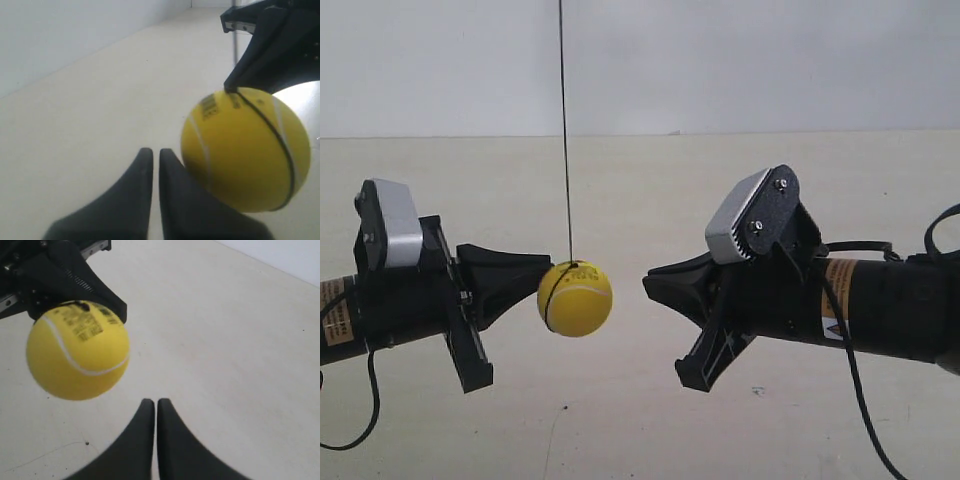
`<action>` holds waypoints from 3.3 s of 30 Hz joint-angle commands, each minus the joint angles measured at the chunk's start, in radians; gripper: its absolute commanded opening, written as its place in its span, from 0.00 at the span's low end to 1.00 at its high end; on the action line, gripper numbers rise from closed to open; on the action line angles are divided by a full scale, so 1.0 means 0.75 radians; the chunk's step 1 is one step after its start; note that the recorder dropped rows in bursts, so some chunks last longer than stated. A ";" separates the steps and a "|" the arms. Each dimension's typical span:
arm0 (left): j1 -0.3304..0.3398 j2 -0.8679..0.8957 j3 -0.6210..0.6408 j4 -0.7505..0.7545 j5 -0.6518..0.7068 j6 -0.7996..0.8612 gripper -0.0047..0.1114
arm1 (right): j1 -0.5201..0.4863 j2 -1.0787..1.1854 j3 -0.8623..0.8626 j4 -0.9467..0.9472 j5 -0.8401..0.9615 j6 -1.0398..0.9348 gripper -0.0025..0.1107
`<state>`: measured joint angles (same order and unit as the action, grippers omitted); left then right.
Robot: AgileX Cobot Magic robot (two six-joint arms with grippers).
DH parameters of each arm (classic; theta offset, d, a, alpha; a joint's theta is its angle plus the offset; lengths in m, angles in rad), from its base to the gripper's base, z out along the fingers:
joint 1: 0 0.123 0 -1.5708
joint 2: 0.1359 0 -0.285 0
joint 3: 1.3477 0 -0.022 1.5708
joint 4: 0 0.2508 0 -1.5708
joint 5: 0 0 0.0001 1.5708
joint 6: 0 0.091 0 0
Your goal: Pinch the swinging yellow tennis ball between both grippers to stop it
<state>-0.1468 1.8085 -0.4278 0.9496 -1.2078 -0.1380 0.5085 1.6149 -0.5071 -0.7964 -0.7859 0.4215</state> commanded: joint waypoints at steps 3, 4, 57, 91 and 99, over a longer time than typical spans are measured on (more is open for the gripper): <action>-0.008 0.003 -0.004 0.014 -0.018 -0.003 0.08 | 0.002 0.004 -0.007 0.009 0.006 -0.001 0.02; -0.008 0.003 -0.004 0.014 -0.018 -0.003 0.08 | 0.002 0.004 -0.007 0.009 0.006 -0.001 0.02; -0.022 0.003 -0.004 0.005 -0.018 -0.009 0.08 | 0.002 0.004 -0.007 0.056 -0.005 -0.032 0.02; -0.022 0.003 -0.004 -0.021 -0.018 -0.009 0.08 | 0.002 0.004 -0.007 0.050 -0.014 -0.029 0.02; -0.022 0.021 -0.017 -0.036 -0.018 -0.009 0.08 | 0.002 0.015 -0.024 0.106 0.002 -0.062 0.02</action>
<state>-0.1588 1.8107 -0.4295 0.9409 -1.2102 -0.1380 0.5085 1.6192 -0.5077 -0.7349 -0.7841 0.3860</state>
